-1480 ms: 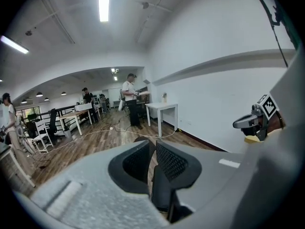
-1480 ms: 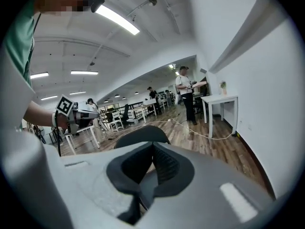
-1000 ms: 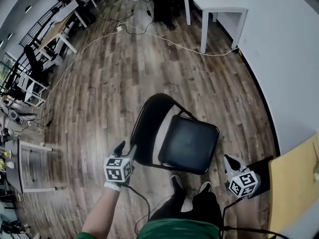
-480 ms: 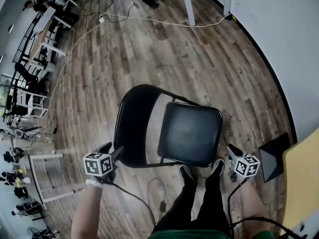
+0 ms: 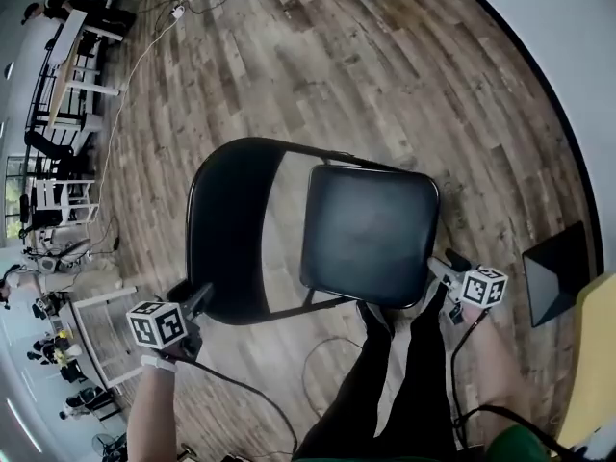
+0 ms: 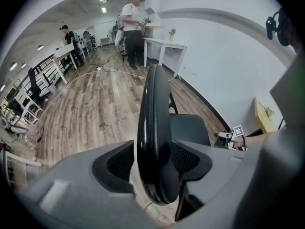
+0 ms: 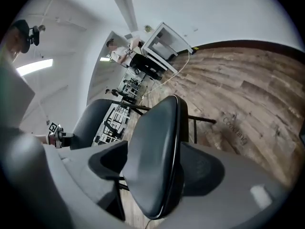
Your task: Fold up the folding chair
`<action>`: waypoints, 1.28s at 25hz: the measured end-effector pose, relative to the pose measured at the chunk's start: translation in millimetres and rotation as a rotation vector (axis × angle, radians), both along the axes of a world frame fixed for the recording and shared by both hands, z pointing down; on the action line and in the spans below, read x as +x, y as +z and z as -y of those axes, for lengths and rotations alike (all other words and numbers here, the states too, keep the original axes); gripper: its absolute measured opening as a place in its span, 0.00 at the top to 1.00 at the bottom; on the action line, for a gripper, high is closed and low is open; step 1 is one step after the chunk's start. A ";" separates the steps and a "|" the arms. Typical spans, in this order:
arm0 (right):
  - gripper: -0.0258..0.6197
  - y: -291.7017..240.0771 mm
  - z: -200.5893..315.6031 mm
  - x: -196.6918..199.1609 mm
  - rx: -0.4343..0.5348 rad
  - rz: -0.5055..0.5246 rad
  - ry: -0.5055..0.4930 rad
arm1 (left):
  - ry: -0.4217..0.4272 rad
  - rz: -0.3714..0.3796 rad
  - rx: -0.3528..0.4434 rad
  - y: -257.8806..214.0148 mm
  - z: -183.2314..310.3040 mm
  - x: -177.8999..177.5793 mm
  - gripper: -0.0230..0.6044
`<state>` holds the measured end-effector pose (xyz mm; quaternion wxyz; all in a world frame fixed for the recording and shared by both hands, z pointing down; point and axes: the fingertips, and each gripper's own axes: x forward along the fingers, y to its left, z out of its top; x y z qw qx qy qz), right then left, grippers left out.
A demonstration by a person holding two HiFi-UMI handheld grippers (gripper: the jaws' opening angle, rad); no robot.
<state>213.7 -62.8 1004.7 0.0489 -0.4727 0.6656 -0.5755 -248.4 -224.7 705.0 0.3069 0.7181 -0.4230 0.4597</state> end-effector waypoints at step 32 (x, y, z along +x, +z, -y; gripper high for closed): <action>0.53 75.8 29.3 -54.7 -0.086 0.449 -0.056 | -0.014 0.029 -0.042 14.3 11.7 -5.2 0.64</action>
